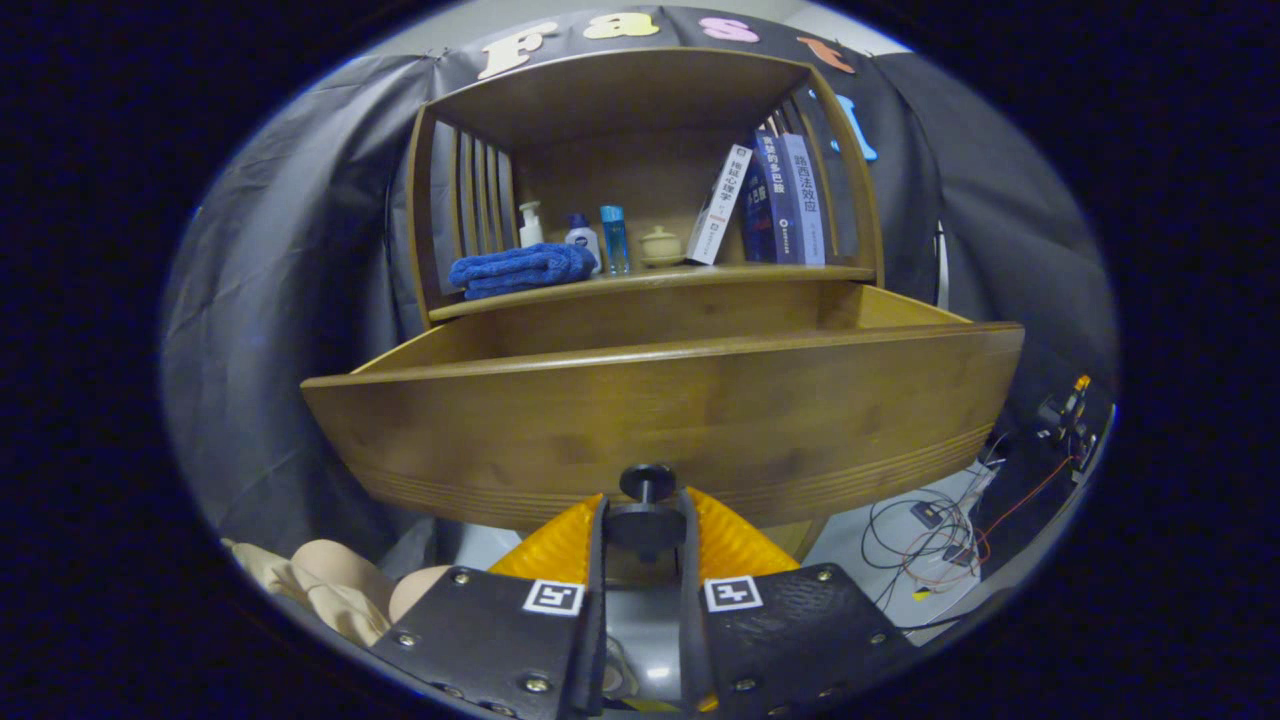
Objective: Pull open the drawer, take out the items inside it, and place them on the countertop above the cabinet.
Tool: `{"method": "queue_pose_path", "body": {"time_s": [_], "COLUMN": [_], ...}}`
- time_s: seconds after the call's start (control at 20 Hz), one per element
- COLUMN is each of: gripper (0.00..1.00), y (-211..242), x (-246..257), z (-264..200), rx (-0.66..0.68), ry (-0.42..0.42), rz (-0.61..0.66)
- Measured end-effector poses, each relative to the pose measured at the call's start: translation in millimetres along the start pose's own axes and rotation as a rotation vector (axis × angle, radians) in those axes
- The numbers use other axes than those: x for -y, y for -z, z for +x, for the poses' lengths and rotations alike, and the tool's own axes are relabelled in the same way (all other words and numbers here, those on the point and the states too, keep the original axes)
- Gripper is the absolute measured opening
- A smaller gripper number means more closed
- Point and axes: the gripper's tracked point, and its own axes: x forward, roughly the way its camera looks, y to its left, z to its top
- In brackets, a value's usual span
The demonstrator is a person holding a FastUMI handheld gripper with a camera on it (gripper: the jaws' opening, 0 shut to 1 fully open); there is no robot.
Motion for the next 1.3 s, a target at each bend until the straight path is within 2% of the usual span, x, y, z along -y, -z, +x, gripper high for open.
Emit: {"method": "queue_pose_path", "body": {"time_s": [0.4, 0.6, 0.75, 1.05, 1.3], "gripper": [0.3, 0.41, 0.42, 0.43, 0.43], "y": [5, 3, -4, -56, -115], "x": [-3, 0, 0, 10, 6], "z": [-10, -14, -28, -59, -60], "rx": [-0.025, -0.029, -0.017, 0.097, 0.196], "ry": [0.0, -0.009, -0.014, 0.019, -0.004], "rz": [-0.018, 0.001, 0.043, 0.012, -0.036]}}
